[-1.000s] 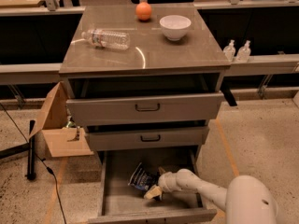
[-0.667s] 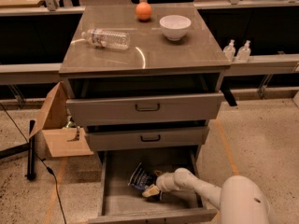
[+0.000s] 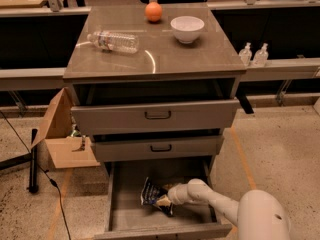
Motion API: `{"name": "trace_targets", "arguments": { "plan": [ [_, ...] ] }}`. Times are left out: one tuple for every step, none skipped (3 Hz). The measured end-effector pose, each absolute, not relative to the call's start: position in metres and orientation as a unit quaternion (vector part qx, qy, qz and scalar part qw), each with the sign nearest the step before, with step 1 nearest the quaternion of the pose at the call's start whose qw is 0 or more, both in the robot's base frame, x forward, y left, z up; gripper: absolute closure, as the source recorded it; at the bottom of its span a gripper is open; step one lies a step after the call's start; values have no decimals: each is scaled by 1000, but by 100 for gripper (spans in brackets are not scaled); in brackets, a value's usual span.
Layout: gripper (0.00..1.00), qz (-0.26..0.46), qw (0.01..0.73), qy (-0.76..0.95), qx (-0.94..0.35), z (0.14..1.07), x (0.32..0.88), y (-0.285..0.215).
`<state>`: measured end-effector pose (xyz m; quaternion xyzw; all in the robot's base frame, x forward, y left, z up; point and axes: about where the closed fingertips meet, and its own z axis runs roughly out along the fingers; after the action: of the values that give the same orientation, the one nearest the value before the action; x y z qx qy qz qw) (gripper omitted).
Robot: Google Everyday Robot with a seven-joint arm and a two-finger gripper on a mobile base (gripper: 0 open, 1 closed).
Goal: Pick blue chip bag from bottom drawer and place on counter
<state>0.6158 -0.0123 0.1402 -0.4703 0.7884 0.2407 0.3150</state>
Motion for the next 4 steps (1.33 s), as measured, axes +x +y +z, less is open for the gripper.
{"name": "trace_targets", "arguments": {
  "plan": [
    [93, 221, 336, 784, -472, 178, 618, -33],
    [100, 177, 355, 781, -482, 235, 618, -63],
    [100, 135, 357, 771, -510, 312, 603, -75],
    [100, 133, 364, 750, -537, 381, 576, -71]
  ]
}}
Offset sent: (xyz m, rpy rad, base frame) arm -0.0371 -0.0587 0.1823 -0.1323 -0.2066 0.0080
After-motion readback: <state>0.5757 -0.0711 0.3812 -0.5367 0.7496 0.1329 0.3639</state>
